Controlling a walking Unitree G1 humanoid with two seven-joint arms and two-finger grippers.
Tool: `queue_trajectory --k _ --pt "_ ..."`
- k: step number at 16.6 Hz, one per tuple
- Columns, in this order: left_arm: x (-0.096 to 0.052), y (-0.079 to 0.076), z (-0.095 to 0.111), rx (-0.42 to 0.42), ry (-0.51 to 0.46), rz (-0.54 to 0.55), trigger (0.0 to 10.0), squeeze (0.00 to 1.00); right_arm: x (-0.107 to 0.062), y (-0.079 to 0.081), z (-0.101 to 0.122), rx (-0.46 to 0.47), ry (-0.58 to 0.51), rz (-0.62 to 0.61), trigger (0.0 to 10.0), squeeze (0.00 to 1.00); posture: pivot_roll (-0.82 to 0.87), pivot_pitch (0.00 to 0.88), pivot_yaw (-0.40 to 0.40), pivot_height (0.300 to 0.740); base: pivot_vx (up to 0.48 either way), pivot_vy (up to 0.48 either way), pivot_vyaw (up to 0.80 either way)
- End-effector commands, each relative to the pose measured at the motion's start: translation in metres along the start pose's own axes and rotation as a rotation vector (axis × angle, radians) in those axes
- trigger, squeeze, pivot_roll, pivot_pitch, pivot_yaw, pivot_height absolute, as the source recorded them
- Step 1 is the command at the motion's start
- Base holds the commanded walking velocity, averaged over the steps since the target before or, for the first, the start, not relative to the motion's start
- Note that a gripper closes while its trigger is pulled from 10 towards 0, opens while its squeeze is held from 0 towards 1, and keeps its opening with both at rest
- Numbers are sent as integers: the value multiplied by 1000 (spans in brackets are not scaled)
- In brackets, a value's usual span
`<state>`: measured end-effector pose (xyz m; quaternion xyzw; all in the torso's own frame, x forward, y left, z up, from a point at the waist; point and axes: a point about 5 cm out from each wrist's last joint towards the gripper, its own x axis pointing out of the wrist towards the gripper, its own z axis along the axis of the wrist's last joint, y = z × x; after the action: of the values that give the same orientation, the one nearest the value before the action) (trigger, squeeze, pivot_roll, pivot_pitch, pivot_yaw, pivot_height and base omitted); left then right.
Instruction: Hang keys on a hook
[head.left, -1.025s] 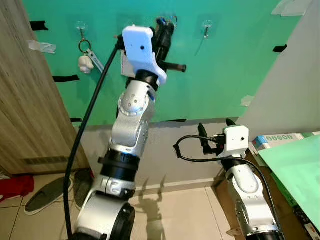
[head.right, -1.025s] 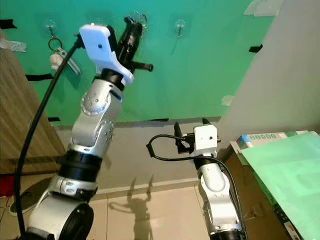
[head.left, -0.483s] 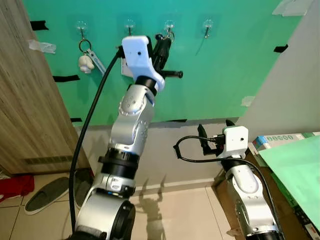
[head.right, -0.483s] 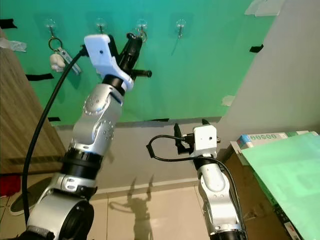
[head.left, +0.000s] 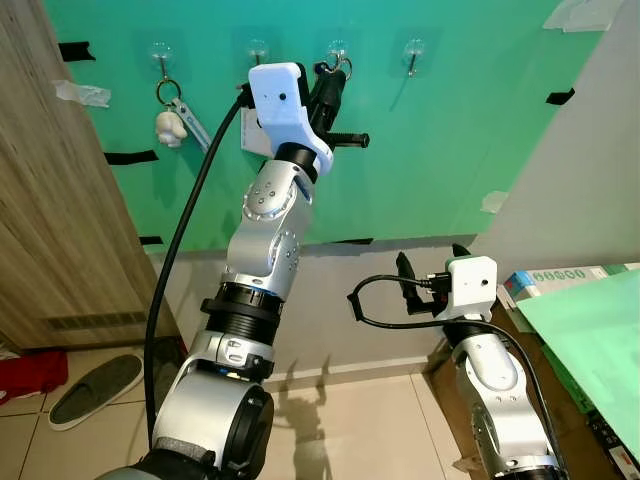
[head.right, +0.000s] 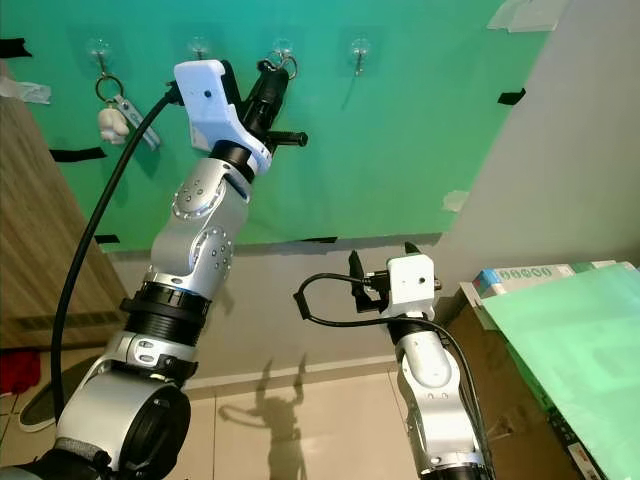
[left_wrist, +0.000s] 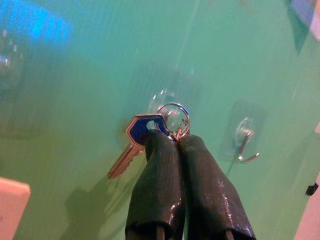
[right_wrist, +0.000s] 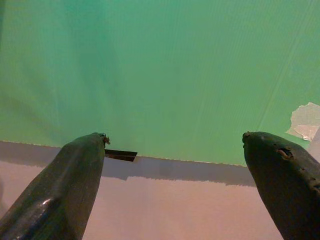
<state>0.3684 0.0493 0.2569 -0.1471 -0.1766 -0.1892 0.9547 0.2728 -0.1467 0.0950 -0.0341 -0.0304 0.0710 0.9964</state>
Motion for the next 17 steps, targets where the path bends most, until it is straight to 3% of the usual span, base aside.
queue_trajectory --k 1,9,11,12,13,14,15,17 --pt "5 -7 4 -1 -12 -15 10000 0 -1 -2 4 -12 -13 -7 10000 0 3 0 -50 740 0 0 0" --pt "3 9 -13 -92 79 85 10000 0 -2 -2 3 -11 -3 -5 10000 0 5 0 -51 740 0 0 0" --pt "2 9 -16 -81 95 80 10000 0 -2 -2 3 -12 -2 -3 10000 0 6 0 -52 740 0 0 0" --pt "1 8 -16 -40 91 73 10000 702 -2 -2 2 -12 -2 -3 10000 0 6 0 -53 740 0 0 0" --pt "0 6 -17 72 89 59 10000 1000 -2 -2 2 -13 -1 -3 10000 0 8 0 -54 740 0 0 0" --pt "-1 4 -17 110 82 54 10000 1000 -2 -2 2 -13 -1 -3 10000 0 8 0 -54 740 0 0 0" --pt "-2 -1 -10 234 35 27 10000 1000 -1 -3 3 -14 -1 -3 10000 0 7 0 -55 740 0 0 0" --pt "-4 -6 -5 382 -9 -17 10000 1000 -1 -3 3 -14 -2 -3 10000 0 8 0 -57 740 0 0 0"
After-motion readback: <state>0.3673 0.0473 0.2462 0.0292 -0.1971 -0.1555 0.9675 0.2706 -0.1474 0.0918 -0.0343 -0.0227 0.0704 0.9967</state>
